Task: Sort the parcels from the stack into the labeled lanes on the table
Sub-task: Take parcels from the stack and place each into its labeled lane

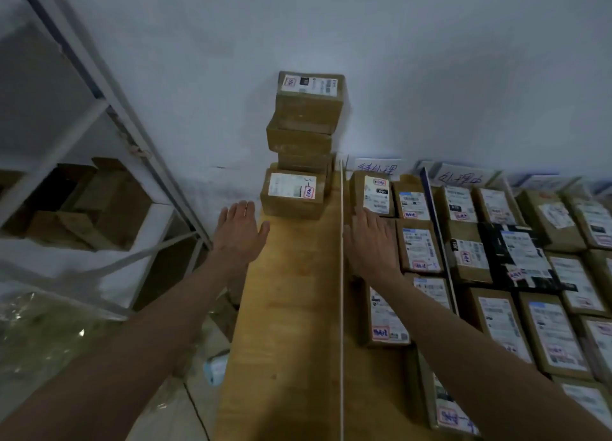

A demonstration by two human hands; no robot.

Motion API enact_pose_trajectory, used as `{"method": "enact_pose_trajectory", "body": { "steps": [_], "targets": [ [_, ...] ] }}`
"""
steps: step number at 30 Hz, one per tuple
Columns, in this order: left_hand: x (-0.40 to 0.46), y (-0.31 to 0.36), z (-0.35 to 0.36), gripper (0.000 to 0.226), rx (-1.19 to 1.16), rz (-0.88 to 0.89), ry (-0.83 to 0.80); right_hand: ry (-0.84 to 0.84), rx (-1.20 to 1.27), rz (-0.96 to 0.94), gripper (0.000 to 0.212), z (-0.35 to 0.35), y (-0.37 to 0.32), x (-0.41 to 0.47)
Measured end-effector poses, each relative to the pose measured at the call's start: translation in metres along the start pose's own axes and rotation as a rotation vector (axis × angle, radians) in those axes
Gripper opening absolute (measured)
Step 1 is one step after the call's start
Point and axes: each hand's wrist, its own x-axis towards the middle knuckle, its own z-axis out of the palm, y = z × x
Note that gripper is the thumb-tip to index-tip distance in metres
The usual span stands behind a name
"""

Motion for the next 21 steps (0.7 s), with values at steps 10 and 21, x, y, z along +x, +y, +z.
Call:
{"method": "enact_pose_trajectory", "body": {
  "steps": [10, 21],
  "targets": [
    [0.11, 0.002, 0.052, 0.063, -0.084, 0.107, -0.02, -0.144, 0.012, -0.058, 0.052, 0.078, -0.026, 0.121],
    [0.129, -0.01, 0.096, 0.058, -0.235, 0.118, 0.112, 0.024, 0.064, -0.124, 0.035, 0.107, -0.022, 0.147]
  ]
}}
